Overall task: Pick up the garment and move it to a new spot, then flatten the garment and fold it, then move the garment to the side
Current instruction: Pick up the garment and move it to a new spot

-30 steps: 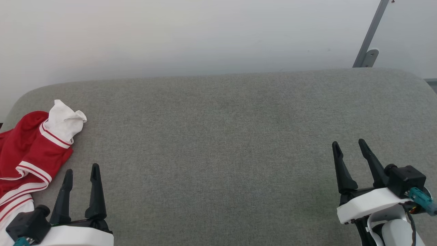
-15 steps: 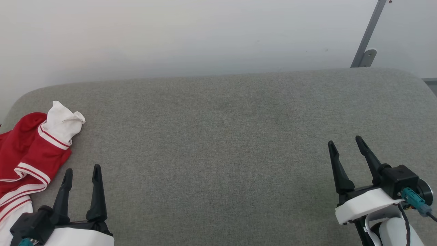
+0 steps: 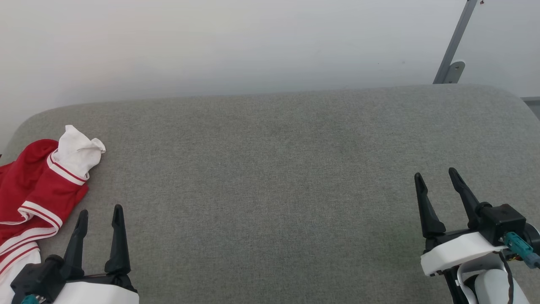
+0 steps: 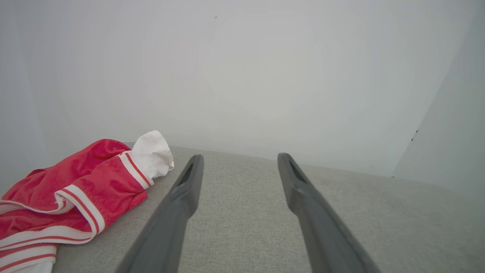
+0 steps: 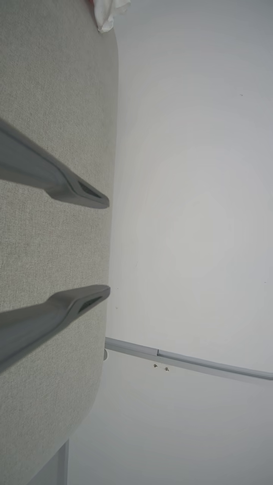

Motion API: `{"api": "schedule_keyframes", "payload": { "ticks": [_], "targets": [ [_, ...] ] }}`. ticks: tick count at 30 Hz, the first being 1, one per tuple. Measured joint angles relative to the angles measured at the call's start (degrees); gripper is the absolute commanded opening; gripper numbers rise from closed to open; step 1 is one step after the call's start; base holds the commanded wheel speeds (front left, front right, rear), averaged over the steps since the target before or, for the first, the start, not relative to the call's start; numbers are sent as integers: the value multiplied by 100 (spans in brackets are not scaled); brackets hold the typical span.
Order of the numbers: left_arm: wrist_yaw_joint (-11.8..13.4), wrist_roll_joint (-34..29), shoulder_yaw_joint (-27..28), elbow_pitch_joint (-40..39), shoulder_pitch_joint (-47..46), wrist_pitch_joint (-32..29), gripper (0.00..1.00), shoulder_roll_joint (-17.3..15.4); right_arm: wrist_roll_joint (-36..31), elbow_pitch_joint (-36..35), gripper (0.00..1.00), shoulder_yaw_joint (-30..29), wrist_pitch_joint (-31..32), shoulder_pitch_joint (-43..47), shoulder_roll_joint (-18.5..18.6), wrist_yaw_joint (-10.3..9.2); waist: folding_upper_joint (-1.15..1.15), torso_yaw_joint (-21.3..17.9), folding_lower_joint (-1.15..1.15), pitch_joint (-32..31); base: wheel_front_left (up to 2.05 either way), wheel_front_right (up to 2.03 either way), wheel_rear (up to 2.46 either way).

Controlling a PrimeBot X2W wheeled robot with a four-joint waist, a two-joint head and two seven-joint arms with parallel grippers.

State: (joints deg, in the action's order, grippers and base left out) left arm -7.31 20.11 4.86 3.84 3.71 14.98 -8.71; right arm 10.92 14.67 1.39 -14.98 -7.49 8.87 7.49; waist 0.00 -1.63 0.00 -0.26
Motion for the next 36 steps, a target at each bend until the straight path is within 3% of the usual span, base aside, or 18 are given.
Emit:
{"api": "schedule_keyframes", "payload": {
  "ticks": [12,24,36],
  "targets": [
    [1,-70,332,272,-12,0,100,65,24,51,100,240,-1,4,15,0,0,330,0,-75,0,0,0],
    [24,-237,862,291,49,1,100,321,333,164,100,746,-1,-92,66,1,0,1233,0,-249,0,0,0],
    [18,-300,1036,300,178,1,100,461,544,286,100,1199,-1,-259,124,1,0,2122,0,-388,0,0,0]
  ]
}}
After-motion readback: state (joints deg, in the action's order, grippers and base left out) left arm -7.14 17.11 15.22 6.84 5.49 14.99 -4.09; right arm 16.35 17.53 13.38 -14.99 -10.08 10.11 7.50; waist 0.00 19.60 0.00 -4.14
